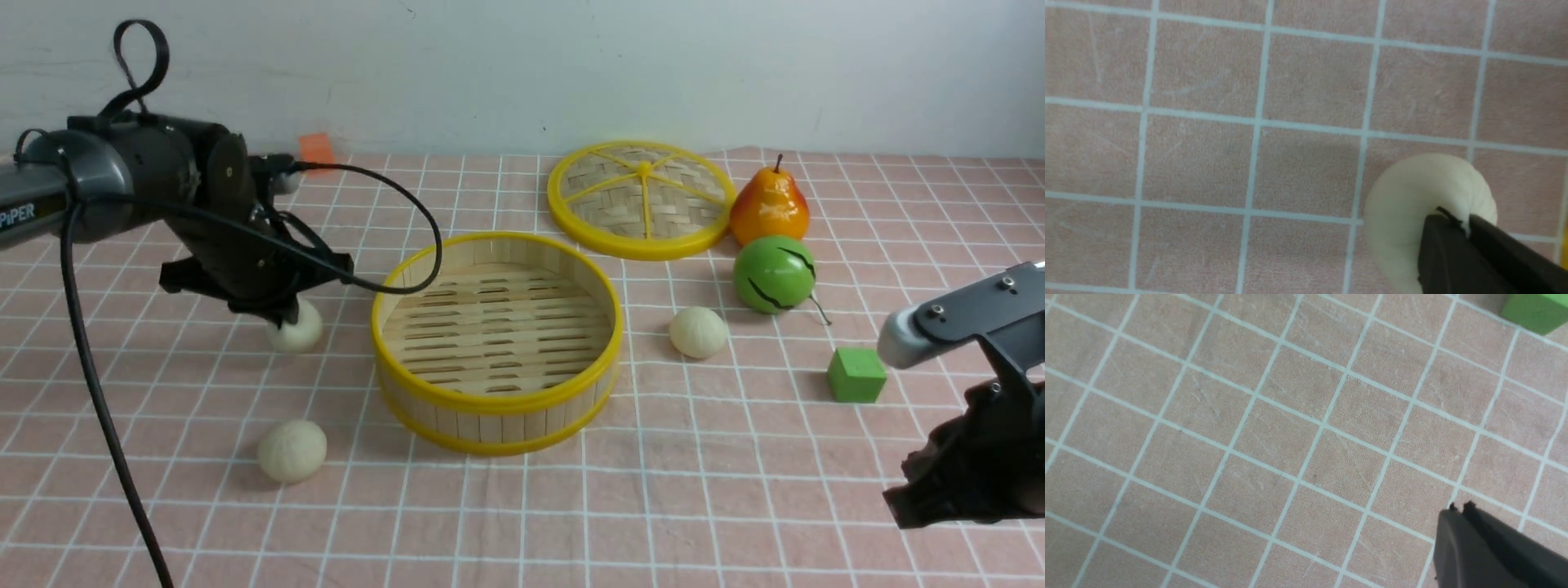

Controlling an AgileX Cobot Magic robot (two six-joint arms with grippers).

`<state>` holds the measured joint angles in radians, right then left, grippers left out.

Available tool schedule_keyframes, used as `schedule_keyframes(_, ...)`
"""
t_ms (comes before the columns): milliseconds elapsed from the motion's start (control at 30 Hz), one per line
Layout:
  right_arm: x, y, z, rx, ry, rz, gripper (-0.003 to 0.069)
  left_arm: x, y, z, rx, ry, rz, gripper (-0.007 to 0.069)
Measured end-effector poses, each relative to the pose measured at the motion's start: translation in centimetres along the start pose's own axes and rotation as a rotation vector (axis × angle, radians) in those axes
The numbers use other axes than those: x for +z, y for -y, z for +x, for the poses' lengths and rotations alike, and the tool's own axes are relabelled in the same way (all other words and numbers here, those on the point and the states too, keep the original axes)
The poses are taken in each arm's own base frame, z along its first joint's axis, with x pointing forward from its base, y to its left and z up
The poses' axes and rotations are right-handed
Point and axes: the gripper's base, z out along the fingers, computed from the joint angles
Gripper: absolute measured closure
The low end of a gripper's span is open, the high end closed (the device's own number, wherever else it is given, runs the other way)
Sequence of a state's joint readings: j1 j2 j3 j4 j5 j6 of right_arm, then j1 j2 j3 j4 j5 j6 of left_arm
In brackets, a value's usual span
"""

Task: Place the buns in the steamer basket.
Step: Use the left arm to put the steamed stuffed bun into the steamer, then use the left arm to grab a steamed stuffed bun

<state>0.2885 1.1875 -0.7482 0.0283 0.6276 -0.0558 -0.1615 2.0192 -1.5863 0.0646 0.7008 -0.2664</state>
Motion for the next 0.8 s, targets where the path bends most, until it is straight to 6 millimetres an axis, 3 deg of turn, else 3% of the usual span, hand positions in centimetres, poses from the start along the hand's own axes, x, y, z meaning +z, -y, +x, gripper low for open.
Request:
schedule_keyframes(33,0.0,0.0,0.0,0.0,0.001,0.0,0.0655,-1.2,0.4,-0.6,0.011,0.022,0.01,0.0638)
schedule_keyframes(100,0.0,0.0,-0.1,0.0,0.012,0.001,0.0652,-5.7,2.9,-2.2,0.07,0.127,0.073,0.0638)
schedule_keyframes(200,0.0,0.0,-0.1,0.0,0.015,0.001,0.0651,-10.6,7.1,-2.8,0.154,0.244,0.182,0.0638)
schedule_keyframes(267,0.0,0.0,-0.1,0.0,0.016,0.001,0.0648,-11.4,9.2,-2.2,0.186,0.248,0.231,0.0638)
schedule_keyframes(367,0.0,0.0,-0.1,0.0,0.016,0.001,0.0648,-9.6,10.9,-1.1,0.221,0.179,0.239,0.0638)
schedule_keyframes(433,0.0,0.0,-0.1,0.0,0.016,0.001,0.0645,-5.0,11.3,0.0,0.233,0.074,0.208,0.0634)
schedule_keyframes(467,0.0,0.0,-0.1,0.002,0.016,0.0,0.0645,-4.7,11.3,0.0,0.233,0.067,0.205,0.0633)
schedule_keyframes(500,0.0,-0.1,-0.1,0.01,0.016,-0.006,0.0643,-2.4,11.3,0.7,0.237,0.018,0.187,0.0617)
schedule_keyframes(567,0.0,-0.1,-0.3,0.022,0.028,-0.014,0.0641,0.2,11.3,1.6,0.24,-0.035,0.17,0.0564)
schedule_keyframes(600,0.0,-0.1,-0.3,0.024,0.029,-0.015,0.0641,0.4,11.3,1.6,0.241,-0.038,0.169,0.0557)
schedule_keyframes(667,0.0,-0.2,-0.4,0.037,0.039,-0.023,0.0638,0.9,11.4,1.7,0.231,-0.042,0.168,0.0412)
schedule_keyframes(733,0.0,-0.2,-0.4,0.037,0.04,-0.023,0.0637,-0.3,11.4,1.2,0.206,-0.049,0.164,0.0286)
schedule_keyframes(767,0.0,-0.2,-0.4,0.037,0.04,-0.023,0.0637,-0.5,11.4,1.0,0.205,-0.047,0.164,0.0276)
schedule_keyframes(800,0.0,-0.2,-0.4,0.037,0.04,-0.024,0.0638,-2.1,11.2,0.5,0.208,-0.05,0.149,0.0214)
